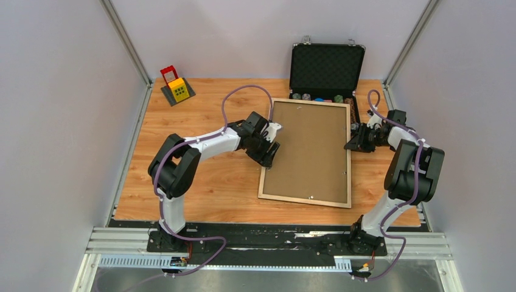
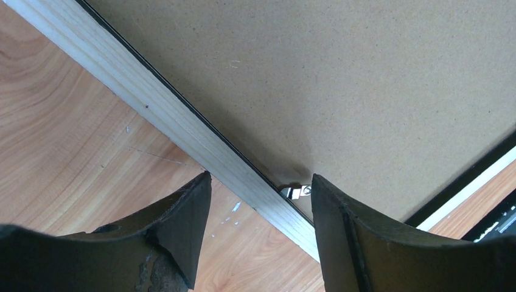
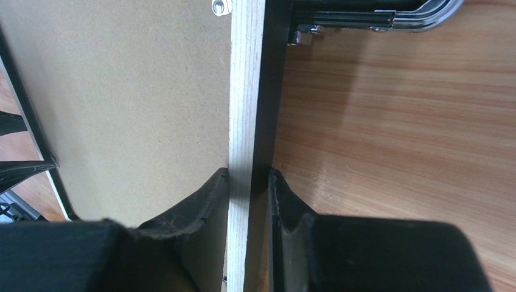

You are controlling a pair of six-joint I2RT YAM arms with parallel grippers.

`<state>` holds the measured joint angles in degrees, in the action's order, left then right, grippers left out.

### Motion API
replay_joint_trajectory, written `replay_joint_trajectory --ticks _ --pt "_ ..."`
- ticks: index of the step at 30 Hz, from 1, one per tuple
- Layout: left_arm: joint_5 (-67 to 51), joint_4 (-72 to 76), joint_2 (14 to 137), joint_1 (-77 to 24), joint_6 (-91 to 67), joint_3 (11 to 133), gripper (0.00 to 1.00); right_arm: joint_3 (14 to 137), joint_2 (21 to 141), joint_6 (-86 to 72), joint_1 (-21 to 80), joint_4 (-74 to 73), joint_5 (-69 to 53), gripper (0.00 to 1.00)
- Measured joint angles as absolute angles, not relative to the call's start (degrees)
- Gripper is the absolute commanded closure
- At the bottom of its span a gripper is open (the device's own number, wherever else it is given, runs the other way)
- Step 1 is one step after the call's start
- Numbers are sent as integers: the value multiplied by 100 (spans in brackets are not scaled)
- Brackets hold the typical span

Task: Put the photo into the frame
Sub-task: Install the photo frame at the center of the board.

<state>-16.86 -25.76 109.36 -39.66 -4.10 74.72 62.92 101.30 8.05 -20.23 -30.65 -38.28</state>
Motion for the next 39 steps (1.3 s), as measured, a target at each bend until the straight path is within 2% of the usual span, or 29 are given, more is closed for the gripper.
replay_joint_trajectory --ticks 11,21,30,39 --pt "-1680 -2628 10930 -3966 -327 7472 41 6292 10130 803 -2029 -3065 -3835 100" --pt "-1691 -2661 10860 -3968 -209 7354 43 6292 10130 803 -2034 -3065 -3852 100" --pt "-1806 -2729 10829 -3959 -211 7349 29 6292 10130 803 -2045 -3065 -3863 100" --pt "-2045 -2716 10779 -3859 -419 7360 30 6283 10130 803 -2047 -3059 -3868 100"
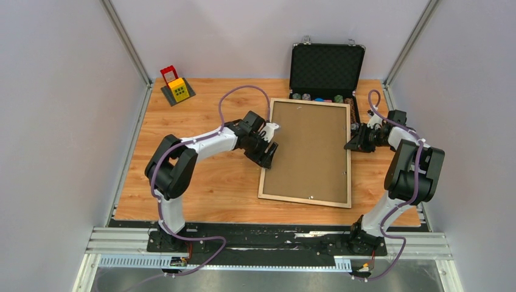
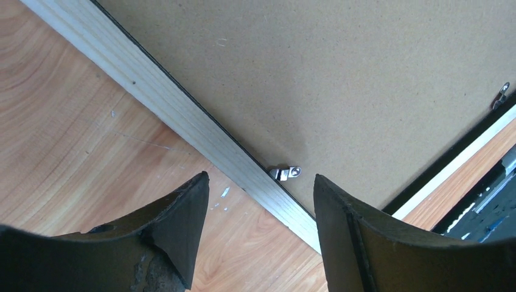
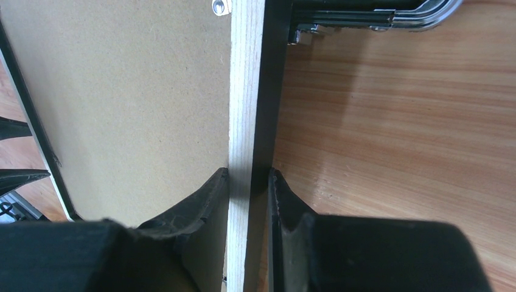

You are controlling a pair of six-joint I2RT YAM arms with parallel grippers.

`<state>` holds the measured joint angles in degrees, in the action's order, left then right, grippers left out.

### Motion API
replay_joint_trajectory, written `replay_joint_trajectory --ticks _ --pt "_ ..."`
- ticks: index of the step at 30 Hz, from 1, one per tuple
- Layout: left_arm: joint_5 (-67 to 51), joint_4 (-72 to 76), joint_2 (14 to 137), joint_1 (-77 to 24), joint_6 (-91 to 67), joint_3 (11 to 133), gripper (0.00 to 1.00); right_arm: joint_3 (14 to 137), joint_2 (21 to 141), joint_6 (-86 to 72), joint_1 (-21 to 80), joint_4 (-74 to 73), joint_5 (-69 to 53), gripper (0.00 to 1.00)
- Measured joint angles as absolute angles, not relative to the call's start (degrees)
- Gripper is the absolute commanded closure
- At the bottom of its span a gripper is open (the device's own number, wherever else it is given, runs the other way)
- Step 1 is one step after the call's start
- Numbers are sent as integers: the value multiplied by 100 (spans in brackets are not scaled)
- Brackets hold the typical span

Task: Put the photo into the frame
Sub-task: Install the photo frame at the center of the board.

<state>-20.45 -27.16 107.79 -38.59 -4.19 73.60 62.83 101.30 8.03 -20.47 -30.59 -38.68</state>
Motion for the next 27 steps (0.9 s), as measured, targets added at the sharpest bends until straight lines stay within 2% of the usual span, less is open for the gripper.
replay_joint_trajectory --ticks 6,27 --pt "-1953 -2694 10779 -3854 -572 7487 34 6283 10130 803 -2051 -3059 -3870 100" --pt "-1787 -2576 10914 -3854 -714 7526 40 6283 10171 803 -2088 -3055 -3959 100"
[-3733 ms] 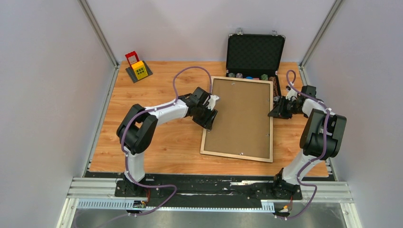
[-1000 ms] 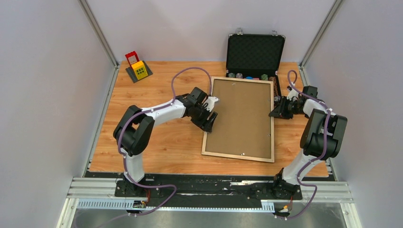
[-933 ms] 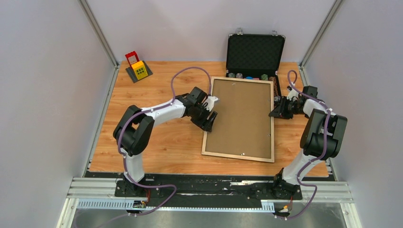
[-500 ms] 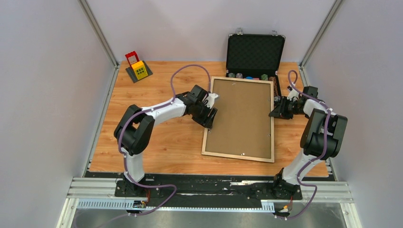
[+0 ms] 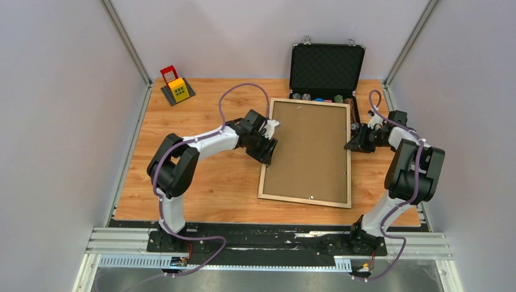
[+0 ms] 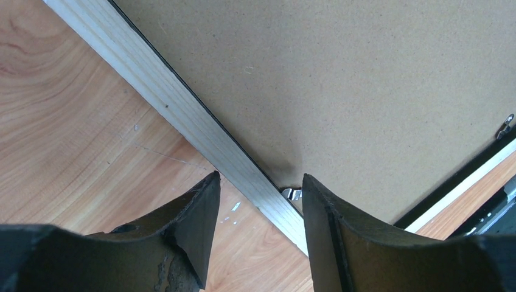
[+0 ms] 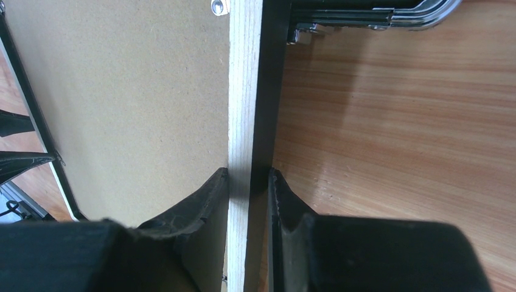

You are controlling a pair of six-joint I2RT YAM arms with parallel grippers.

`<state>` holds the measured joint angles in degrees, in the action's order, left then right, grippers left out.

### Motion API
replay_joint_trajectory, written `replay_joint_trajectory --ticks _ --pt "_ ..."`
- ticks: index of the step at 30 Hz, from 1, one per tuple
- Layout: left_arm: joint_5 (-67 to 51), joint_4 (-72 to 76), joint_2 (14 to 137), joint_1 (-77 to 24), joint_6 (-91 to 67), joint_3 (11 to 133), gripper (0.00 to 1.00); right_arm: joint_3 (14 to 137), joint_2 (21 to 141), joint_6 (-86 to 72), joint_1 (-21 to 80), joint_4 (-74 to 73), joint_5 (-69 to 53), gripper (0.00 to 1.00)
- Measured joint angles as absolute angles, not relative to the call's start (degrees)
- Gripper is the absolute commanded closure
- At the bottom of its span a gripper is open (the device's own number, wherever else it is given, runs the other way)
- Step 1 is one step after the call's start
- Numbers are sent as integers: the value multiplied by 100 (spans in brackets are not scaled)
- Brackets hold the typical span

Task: Put the photo into the frame
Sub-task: Install the photo frame at the center of the board.

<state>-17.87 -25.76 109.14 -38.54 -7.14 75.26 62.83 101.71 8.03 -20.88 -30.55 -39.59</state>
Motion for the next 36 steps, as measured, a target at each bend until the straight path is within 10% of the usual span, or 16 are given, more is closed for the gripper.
replay_joint_trajectory --ticks 36 --pt "-1914 -2541 10958 -3854 -709 7378 53 6283 10191 803 -2121 -3055 -4023 100"
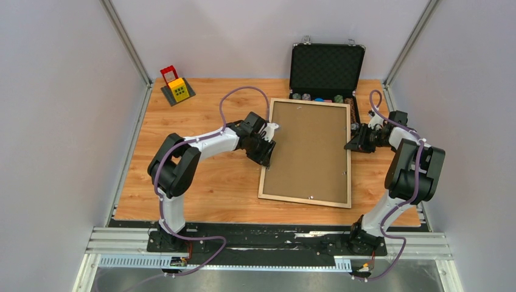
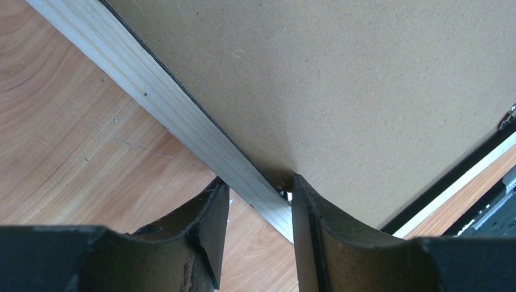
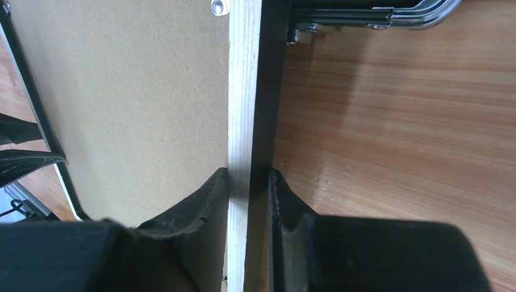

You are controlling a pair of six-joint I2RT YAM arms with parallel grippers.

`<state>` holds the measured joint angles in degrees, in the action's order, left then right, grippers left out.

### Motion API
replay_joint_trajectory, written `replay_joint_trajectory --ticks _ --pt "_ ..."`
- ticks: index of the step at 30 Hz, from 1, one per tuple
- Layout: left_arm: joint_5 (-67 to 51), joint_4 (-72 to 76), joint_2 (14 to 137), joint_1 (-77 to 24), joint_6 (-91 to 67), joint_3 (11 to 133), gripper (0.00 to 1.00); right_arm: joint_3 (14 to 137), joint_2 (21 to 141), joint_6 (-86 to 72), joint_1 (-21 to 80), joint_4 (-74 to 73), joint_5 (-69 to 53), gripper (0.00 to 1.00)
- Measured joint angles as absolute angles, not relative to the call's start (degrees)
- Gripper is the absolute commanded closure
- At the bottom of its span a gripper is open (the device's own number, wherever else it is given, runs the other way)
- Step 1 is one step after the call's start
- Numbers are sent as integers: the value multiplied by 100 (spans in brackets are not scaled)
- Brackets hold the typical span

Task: Put the photo into the frame
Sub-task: Install the photo frame at the center of the board.

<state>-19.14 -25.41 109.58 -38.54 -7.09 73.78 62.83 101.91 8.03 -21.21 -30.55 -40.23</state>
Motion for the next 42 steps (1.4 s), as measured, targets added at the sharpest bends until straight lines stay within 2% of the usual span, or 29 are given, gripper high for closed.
replay_joint_trajectory --ticks 15,29,37,42 --pt "-1940 -2545 10949 -3854 -703 7376 52 6283 10193 803 -2137 -3057 -4042 100" --pt "-1942 -2545 10694 -3811 -589 7299 20 6283 10193 805 -2152 -3059 -4042 100" --pt "-1944 -2543 10499 -3590 -598 7299 11 6283 10193 805 -2152 -3059 -4042 98" --pt "-1944 -2541 10457 -3444 -607 7371 9 6283 10193 805 -2152 -3059 -4045 96"
